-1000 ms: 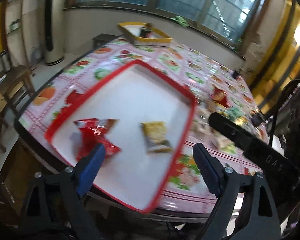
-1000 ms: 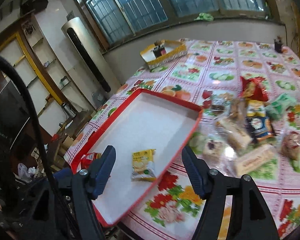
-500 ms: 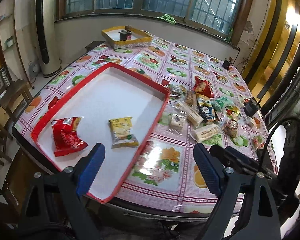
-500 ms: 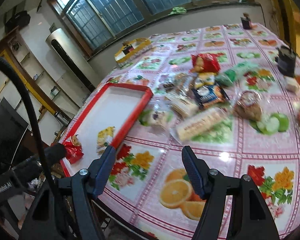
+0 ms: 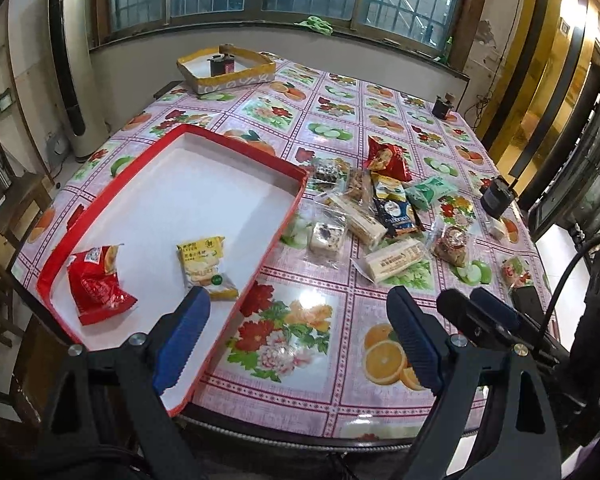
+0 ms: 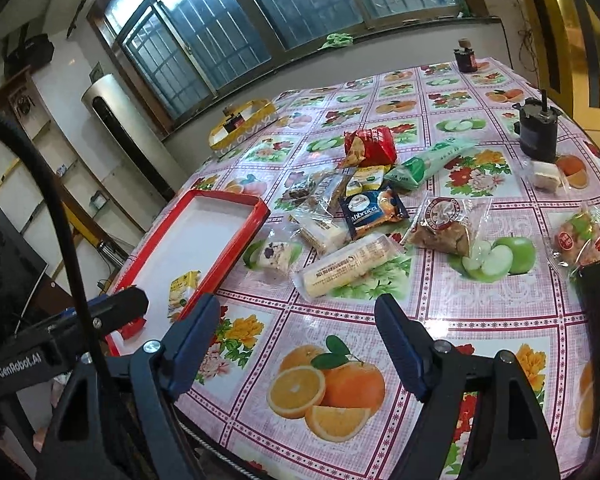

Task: Organize snacks
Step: 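Move both tools back over the snacks on the tablecloth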

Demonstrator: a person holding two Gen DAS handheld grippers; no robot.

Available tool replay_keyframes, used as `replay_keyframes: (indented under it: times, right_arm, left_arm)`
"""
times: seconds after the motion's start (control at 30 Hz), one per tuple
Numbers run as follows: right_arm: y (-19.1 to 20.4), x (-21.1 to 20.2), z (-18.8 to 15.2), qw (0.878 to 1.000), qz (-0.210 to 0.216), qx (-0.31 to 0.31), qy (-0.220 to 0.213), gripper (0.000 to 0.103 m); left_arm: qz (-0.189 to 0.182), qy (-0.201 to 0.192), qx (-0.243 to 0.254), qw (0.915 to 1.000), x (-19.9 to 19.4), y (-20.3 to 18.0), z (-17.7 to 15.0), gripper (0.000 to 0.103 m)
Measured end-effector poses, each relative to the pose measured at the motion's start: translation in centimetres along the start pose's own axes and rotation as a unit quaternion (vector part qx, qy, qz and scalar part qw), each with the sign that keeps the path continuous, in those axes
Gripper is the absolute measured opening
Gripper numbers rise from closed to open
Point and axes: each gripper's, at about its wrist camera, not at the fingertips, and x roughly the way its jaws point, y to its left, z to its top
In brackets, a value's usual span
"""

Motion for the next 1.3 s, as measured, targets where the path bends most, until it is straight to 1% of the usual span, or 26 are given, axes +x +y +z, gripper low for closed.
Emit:
replay_keyframes:
  times: [0.07, 0.17, 0.27, 0.33, 0.43, 0.5, 0.6, 0.7, 0.77, 0.8, 0.83, 0.87, 0.93, 1.0, 1.03, 1.07, 1.13, 1.23, 1.3]
  right_arm:
    - [0.0, 0.2, -0.3, 1.000, 0.002, 0.000, 0.007, 0.080]
    - [-0.2, 0.4, -0.7, 1.000, 0.005, 0.000, 0.021, 0.080]
    - [-0.7, 0.5, -0.9, 1.000, 0.001, 0.001, 0.030, 0.080]
    - [-1.5, 0.5, -0.8, 0.999, -0.009, 0.011, 0.028, 0.080]
    - [-3.1, 0.5, -0.2, 0.999, -0.013, 0.038, 0.028, 0.080]
    - [-4.4, 0.6, 0.4, 0.998, -0.023, 0.055, 0.026, 0.080]
    - [-6.8, 1.1, 2.1, 0.995, -0.051, 0.087, 0.022, 0.080]
    - [-8.4, 2.1, 3.6, 0.992, -0.071, 0.103, 0.022, 0.080]
    - [-9.4, 2.6, 4.8, 0.989, -0.095, 0.112, 0.020, 0.079]
    - [-9.6, 2.7, 5.3, 0.989, -0.094, 0.114, 0.020, 0.079]
    - [-9.7, 2.9, 6.2, 0.990, -0.087, 0.105, 0.019, 0.079]
    - [-9.4, 3.4, 7.3, 0.993, -0.087, 0.081, 0.025, 0.079]
    - [-9.1, 4.7, 8.7, 0.993, -0.104, 0.048, 0.034, 0.079]
    - [-9.5, 6.1, 9.4, 0.993, -0.106, 0.039, 0.042, 0.079]
    - [-9.8, 7.0, 9.4, 0.992, -0.103, 0.037, 0.060, 0.077]
    - [-10.2, 7.5, 9.2, 0.991, -0.104, 0.039, 0.069, 0.075]
    - [-10.5, 7.6, 8.2, 0.991, -0.097, 0.045, 0.078, 0.075]
    - [-9.7, 7.0, 6.2, 0.993, -0.072, 0.042, 0.084, 0.075]
    - [-8.9, 7.1, 5.5, 0.993, -0.076, 0.032, 0.086, 0.075]
  left_arm:
    - [0.004, 0.000, 0.000, 1.0000, 0.6, 0.3, 0.1, 0.090]
    - [-0.003, 0.002, 0.004, 1.0000, 1.4, 0.7, 0.2, 0.090]
    - [-0.011, 0.022, 0.013, 0.9996, 3.0, 0.6, 0.6, 0.090]
    - [-0.022, 0.030, 0.017, 0.9992, 3.7, 0.3, 1.0, 0.090]
    - [-0.031, 0.029, 0.036, 0.9985, 4.3, -0.7, 1.5, 0.090]
    - [-0.035, 0.028, 0.056, 0.9974, 4.6, -1.4, 1.7, 0.090]
    - [-0.037, 0.024, 0.087, 0.9952, 5.0, -2.7, 1.9, 0.090]
    - [-0.040, 0.030, 0.100, 0.9937, 5.5, -3.4, 1.8, 0.090]
    - [-0.043, 0.035, 0.104, 0.9930, 5.7, -3.5, 1.7, 0.090]
    - [-0.040, 0.036, 0.106, 0.9929, 5.7, -3.5, 1.7, 0.090]
    - [-0.038, 0.036, 0.107, 0.9929, 5.7, -3.5, 1.7, 0.090]
    - [-0.039, 0.036, 0.108, 0.9927, 5.7, -3.5, 1.7, 0.090]
    - [-0.040, 0.038, 0.109, 0.9925, 5.8, -3.6, 1.7, 0.090]
    - [-0.043, 0.038, 0.107, 0.9925, 5.8, -3.7, 1.7, 0.090]
    - [-0.044, 0.039, 0.109, 0.9923, 5.8, -3.7, 1.6, 0.090]
    - [-0.044, 0.040, 0.112, 0.9919, 5.7, -3.7, 1.5, 0.090]
    - [-0.044, 0.039, 0.117, 0.9913, 5.7, -3.8, 1.5, 0.090]
    - [-0.046, 0.043, 0.121, 0.9906, 6.0, -4.0, 1.5, 0.090]
    - [-0.047, 0.044, 0.123, 0.9903, 6.1, -4.1, 1.5, 0.090]
